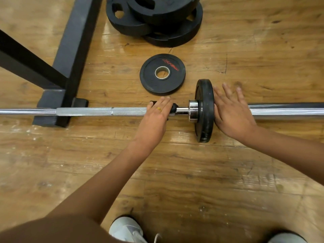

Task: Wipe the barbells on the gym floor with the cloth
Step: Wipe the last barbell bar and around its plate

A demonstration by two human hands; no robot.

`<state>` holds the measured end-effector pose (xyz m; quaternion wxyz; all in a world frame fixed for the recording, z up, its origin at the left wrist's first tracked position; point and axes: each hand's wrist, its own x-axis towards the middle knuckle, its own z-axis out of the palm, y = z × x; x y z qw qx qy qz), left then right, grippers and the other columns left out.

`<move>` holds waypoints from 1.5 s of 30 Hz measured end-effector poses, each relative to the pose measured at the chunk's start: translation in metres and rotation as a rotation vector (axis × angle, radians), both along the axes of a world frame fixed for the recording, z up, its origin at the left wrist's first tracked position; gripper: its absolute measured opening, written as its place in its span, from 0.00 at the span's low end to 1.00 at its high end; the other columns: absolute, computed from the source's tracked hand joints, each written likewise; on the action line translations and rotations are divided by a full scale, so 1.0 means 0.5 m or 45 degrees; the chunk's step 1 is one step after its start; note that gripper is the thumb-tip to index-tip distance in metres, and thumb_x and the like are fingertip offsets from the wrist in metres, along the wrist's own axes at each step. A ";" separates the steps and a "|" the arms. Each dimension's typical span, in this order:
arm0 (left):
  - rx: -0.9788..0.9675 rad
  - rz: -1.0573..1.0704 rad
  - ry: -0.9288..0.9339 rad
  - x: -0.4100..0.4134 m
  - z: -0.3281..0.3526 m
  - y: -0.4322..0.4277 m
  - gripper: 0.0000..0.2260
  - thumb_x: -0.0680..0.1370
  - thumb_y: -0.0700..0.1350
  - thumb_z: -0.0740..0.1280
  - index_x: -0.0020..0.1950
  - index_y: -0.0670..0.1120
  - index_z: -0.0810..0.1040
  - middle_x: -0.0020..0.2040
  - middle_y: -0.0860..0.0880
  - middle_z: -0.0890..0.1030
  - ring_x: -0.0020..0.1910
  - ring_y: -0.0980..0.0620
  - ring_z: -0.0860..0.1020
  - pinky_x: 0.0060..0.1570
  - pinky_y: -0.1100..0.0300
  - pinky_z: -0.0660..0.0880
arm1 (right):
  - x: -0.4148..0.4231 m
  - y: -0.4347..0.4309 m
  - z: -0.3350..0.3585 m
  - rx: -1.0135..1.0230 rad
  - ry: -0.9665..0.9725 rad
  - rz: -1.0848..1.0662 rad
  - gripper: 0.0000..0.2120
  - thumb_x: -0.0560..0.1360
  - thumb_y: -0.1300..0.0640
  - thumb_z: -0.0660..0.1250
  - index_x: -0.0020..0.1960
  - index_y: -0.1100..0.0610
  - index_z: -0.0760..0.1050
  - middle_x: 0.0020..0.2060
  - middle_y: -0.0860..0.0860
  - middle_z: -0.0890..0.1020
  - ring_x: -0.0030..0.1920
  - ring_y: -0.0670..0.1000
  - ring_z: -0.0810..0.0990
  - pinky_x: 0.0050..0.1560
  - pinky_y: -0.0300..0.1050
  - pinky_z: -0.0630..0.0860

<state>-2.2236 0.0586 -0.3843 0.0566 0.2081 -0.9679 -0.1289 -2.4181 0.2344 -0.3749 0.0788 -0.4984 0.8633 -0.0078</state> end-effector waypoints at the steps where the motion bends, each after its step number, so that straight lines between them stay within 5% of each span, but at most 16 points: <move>1: 0.000 -0.020 -0.008 -0.003 0.003 0.007 0.31 0.75 0.26 0.64 0.77 0.41 0.66 0.77 0.44 0.68 0.78 0.45 0.63 0.76 0.44 0.58 | 0.001 -0.001 -0.001 -0.005 0.002 0.007 0.31 0.83 0.44 0.37 0.82 0.56 0.52 0.81 0.52 0.56 0.81 0.53 0.45 0.77 0.55 0.36; 6: -0.038 -0.240 -0.086 -0.014 0.021 0.026 0.37 0.75 0.25 0.60 0.82 0.43 0.55 0.82 0.45 0.56 0.81 0.48 0.52 0.78 0.50 0.47 | 0.003 -0.007 0.000 -0.025 -0.033 0.040 0.33 0.82 0.43 0.36 0.82 0.57 0.53 0.81 0.53 0.56 0.81 0.53 0.45 0.77 0.55 0.37; 13: 0.011 -0.173 -0.178 -0.005 0.036 0.004 0.33 0.77 0.27 0.57 0.81 0.42 0.57 0.82 0.45 0.57 0.81 0.48 0.53 0.78 0.50 0.49 | -0.005 -0.003 -0.015 -0.080 -0.004 0.060 0.33 0.80 0.45 0.44 0.79 0.62 0.60 0.77 0.59 0.65 0.79 0.60 0.55 0.75 0.67 0.50; 19: -0.046 -0.244 -0.221 -0.002 0.041 0.003 0.34 0.76 0.25 0.57 0.81 0.40 0.55 0.82 0.44 0.56 0.81 0.46 0.53 0.77 0.49 0.51 | -0.007 0.002 -0.018 -0.078 0.022 0.064 0.33 0.82 0.45 0.39 0.80 0.61 0.58 0.78 0.58 0.64 0.80 0.60 0.54 0.75 0.67 0.49; 25: 0.061 0.023 -0.151 -0.007 0.028 0.020 0.34 0.76 0.24 0.59 0.81 0.41 0.58 0.81 0.44 0.59 0.81 0.48 0.55 0.78 0.50 0.49 | -0.001 0.005 -0.016 -0.109 0.021 0.041 0.33 0.83 0.45 0.36 0.80 0.60 0.58 0.79 0.56 0.62 0.81 0.57 0.52 0.76 0.64 0.46; 30: 0.000 -0.096 -0.192 -0.014 0.028 0.028 0.35 0.76 0.24 0.59 0.81 0.42 0.57 0.82 0.44 0.58 0.81 0.48 0.54 0.78 0.51 0.48 | -0.003 0.000 -0.016 -0.126 -0.014 0.027 0.34 0.82 0.44 0.35 0.80 0.60 0.58 0.79 0.55 0.61 0.81 0.56 0.51 0.76 0.64 0.46; 35: 0.111 0.172 -0.157 0.004 0.035 -0.002 0.25 0.82 0.31 0.58 0.79 0.41 0.63 0.78 0.43 0.66 0.78 0.43 0.61 0.77 0.51 0.53 | -0.003 -0.004 -0.015 -0.158 -0.048 0.054 0.35 0.82 0.44 0.34 0.80 0.61 0.57 0.79 0.56 0.60 0.81 0.55 0.51 0.77 0.63 0.44; 41: -0.046 -0.114 -0.500 -0.016 0.073 -0.036 0.34 0.75 0.26 0.61 0.80 0.42 0.59 0.80 0.41 0.62 0.78 0.43 0.62 0.75 0.50 0.60 | 0.004 -0.013 -0.026 -0.332 -0.098 0.058 0.31 0.82 0.47 0.41 0.79 0.64 0.59 0.77 0.61 0.65 0.79 0.59 0.59 0.77 0.63 0.50; 45: -0.074 -0.190 -0.738 -0.036 0.130 -0.037 0.35 0.77 0.27 0.59 0.82 0.42 0.53 0.81 0.42 0.58 0.72 0.42 0.68 0.65 0.55 0.63 | 0.040 -0.016 -0.022 -0.438 -0.154 -0.013 0.32 0.78 0.52 0.48 0.78 0.67 0.57 0.76 0.64 0.65 0.79 0.61 0.59 0.78 0.60 0.48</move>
